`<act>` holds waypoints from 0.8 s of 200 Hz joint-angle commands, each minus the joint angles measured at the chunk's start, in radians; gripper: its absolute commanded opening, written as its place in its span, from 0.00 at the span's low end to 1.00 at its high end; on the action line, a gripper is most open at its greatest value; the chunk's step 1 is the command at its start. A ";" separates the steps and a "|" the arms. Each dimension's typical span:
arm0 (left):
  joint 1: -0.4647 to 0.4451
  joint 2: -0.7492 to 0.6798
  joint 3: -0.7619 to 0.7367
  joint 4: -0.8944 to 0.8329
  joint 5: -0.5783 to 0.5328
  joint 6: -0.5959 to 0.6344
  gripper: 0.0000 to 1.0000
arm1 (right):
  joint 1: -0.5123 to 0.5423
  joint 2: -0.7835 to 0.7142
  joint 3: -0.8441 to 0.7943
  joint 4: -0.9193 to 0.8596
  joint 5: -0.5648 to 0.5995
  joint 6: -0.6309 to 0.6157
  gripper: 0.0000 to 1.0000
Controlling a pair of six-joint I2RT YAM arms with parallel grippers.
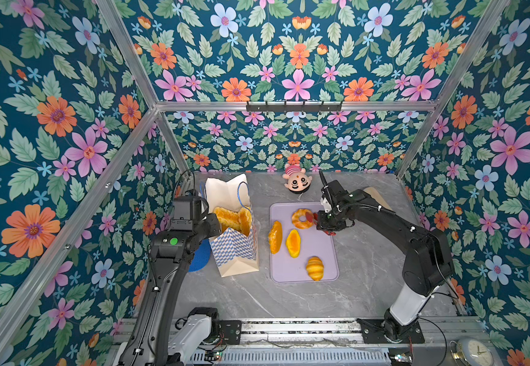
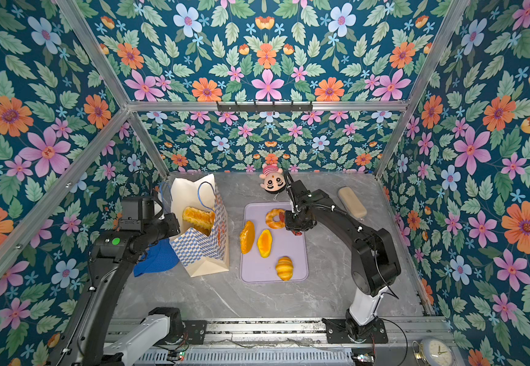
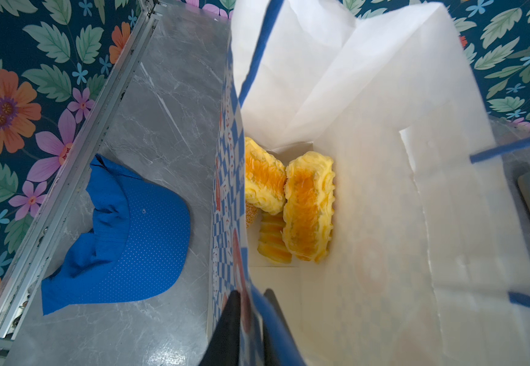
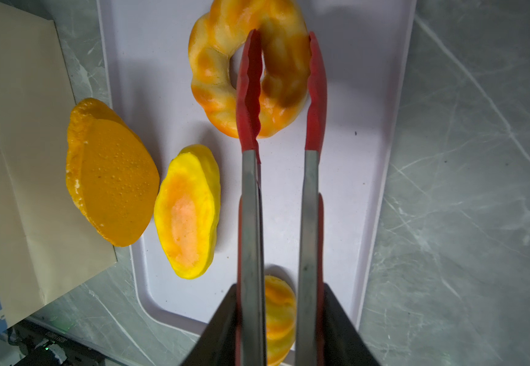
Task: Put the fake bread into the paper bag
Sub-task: 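Lower the tongs toward the ring donut on the tray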
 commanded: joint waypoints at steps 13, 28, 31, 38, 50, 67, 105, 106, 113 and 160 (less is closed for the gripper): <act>0.001 0.000 0.012 -0.003 -0.008 0.001 0.17 | 0.002 -0.039 -0.009 0.001 0.017 0.000 0.37; 0.001 0.000 0.012 -0.003 -0.010 0.001 0.17 | 0.001 -0.052 -0.013 0.001 0.017 0.002 0.36; 0.001 0.000 0.012 -0.004 -0.009 0.001 0.17 | 0.002 -0.056 -0.014 0.000 0.017 0.003 0.36; 0.001 0.000 0.012 -0.003 -0.009 0.002 0.17 | 0.000 -0.062 -0.016 0.001 0.016 0.003 0.36; 0.001 0.000 0.012 -0.003 -0.009 0.001 0.17 | 0.000 -0.072 -0.021 0.003 0.013 0.003 0.35; 0.001 0.000 0.010 -0.002 -0.008 0.002 0.17 | -0.001 -0.071 -0.028 0.005 0.005 0.003 0.35; 0.001 0.002 0.009 0.000 -0.009 0.001 0.17 | -0.003 -0.099 -0.041 0.006 -0.014 0.002 0.35; 0.001 0.002 0.009 0.000 -0.008 0.002 0.17 | -0.004 -0.098 -0.041 0.006 -0.014 0.002 0.35; 0.001 0.002 0.007 0.002 -0.008 0.002 0.17 | -0.003 -0.093 -0.043 0.007 -0.015 0.001 0.35; 0.001 0.000 0.001 0.003 -0.009 0.001 0.18 | -0.006 -0.053 -0.054 0.018 -0.020 0.006 0.43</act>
